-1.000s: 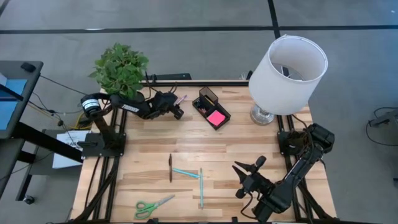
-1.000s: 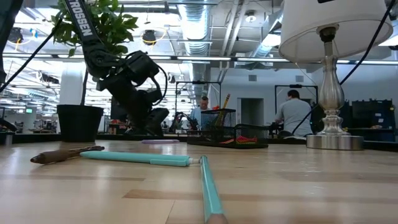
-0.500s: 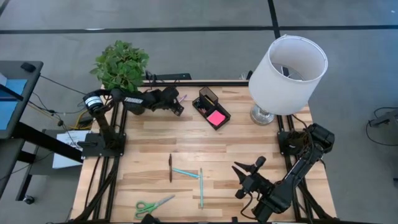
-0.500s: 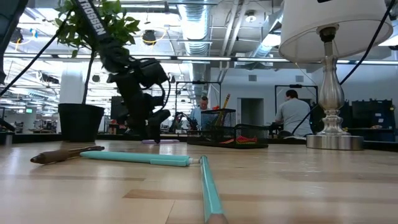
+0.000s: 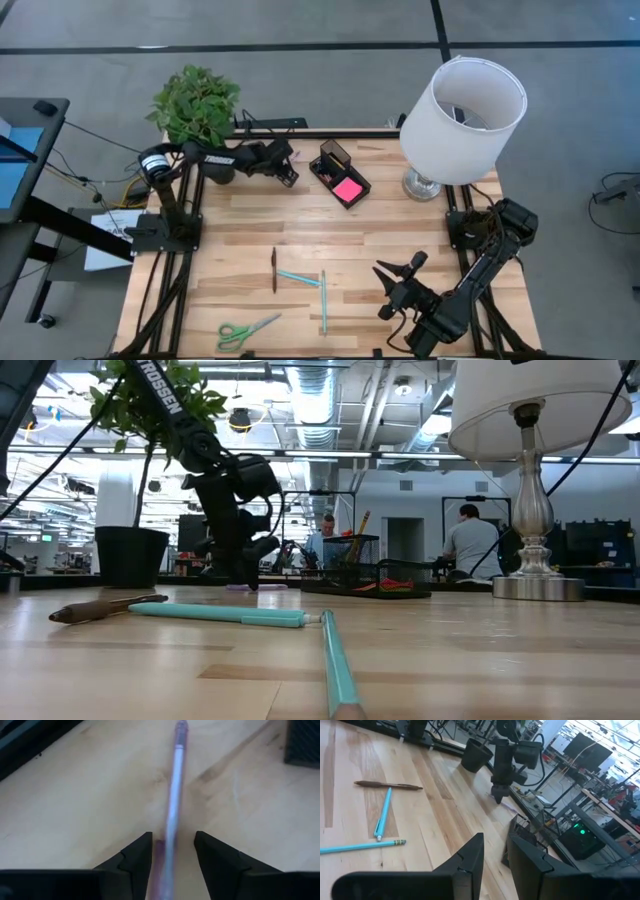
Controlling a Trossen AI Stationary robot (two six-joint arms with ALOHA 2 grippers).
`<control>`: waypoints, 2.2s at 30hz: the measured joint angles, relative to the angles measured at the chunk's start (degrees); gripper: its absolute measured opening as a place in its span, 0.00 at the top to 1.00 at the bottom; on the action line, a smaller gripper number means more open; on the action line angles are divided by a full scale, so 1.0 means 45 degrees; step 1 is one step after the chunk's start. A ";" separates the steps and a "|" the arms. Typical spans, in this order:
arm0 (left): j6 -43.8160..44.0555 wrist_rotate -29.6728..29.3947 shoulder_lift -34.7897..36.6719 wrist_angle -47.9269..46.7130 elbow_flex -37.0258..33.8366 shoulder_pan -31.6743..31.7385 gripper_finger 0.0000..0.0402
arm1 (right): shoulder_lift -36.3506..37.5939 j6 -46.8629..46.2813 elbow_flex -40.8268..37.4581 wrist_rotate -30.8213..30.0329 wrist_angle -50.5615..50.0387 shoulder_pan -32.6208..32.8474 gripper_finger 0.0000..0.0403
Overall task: Pick and place office supplies into organizer
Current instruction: Put the purple pen into the desk organizer
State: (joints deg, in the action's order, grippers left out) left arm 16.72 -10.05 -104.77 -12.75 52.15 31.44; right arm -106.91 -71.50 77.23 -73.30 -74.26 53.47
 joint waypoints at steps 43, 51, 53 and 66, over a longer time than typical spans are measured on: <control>0.5960 -0.1475 0.0039 -0.1377 -0.0055 -0.4124 0.68 | 0.0000 0.0340 0.0000 0.0020 0.0189 0.0015 0.80; 0.6221 -0.1660 0.0034 -0.1391 -0.0060 -0.4250 0.82 | 0.0000 0.0337 0.0000 0.0652 0.0196 0.0029 0.80; 0.6249 -0.1660 0.0034 -0.1391 -0.0060 -0.4250 0.86 | 0.0000 0.0335 0.0002 0.0654 0.0248 0.0029 0.80; 0.4845 -0.1882 0.0034 -0.1381 -0.0060 -0.4340 0.98 | 0.0000 0.0335 0.0000 0.0661 0.0282 0.0029 0.80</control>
State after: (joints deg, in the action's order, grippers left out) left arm 38.52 -18.52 -104.62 -18.96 51.88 11.91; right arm -106.91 -70.00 77.23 -70.32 -72.99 53.60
